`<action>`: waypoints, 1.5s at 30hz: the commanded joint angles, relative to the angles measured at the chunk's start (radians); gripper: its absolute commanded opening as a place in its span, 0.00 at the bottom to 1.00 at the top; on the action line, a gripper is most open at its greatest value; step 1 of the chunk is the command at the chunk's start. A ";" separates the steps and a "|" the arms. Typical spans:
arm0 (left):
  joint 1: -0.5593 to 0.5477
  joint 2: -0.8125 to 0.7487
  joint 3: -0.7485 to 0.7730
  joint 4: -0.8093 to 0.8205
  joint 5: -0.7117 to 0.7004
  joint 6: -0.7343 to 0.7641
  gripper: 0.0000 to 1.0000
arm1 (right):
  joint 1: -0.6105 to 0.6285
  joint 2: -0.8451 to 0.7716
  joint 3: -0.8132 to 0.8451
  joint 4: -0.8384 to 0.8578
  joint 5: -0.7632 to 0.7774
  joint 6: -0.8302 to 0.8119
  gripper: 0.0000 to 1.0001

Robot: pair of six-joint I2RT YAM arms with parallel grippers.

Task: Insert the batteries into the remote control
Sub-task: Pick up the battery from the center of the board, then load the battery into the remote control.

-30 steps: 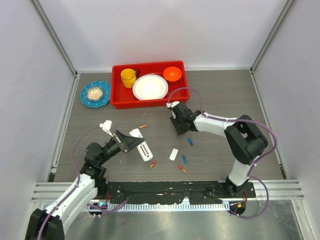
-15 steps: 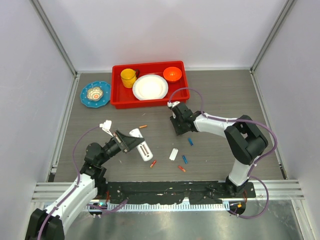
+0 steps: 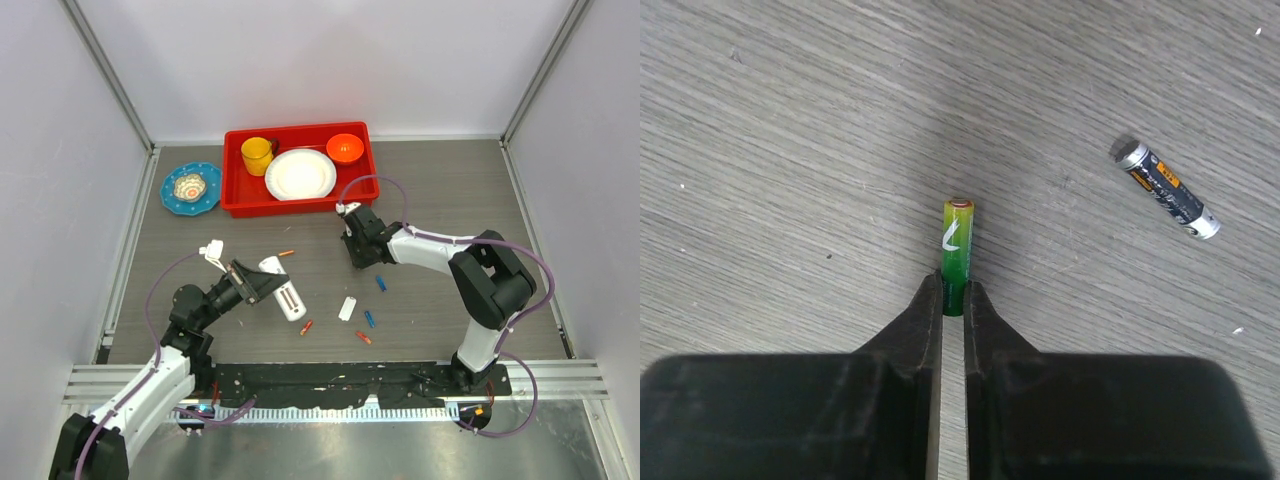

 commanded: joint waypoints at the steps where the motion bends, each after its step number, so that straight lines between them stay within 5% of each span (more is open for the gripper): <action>1: -0.008 0.022 -0.005 0.083 -0.018 0.010 0.00 | 0.006 -0.004 0.011 -0.014 0.016 0.032 0.01; 7: -0.016 0.102 0.064 0.147 -0.062 -0.010 0.00 | 0.004 -0.085 0.016 -0.068 0.022 0.142 0.01; 12: -0.019 0.315 0.181 0.259 -0.050 -0.027 0.00 | 0.006 -0.248 0.030 -0.164 0.000 0.190 0.01; 20: -0.033 0.769 0.262 0.904 -0.016 -0.188 0.01 | 0.050 -0.467 0.027 -0.298 -0.023 0.193 0.01; 29: -0.160 0.837 0.339 0.906 -0.001 -0.030 0.00 | 0.115 -0.653 0.100 -0.468 -0.119 0.158 0.01; 45: -0.226 0.900 0.333 0.906 -0.113 0.013 0.00 | 0.210 -0.583 0.212 -0.513 -0.299 0.243 0.01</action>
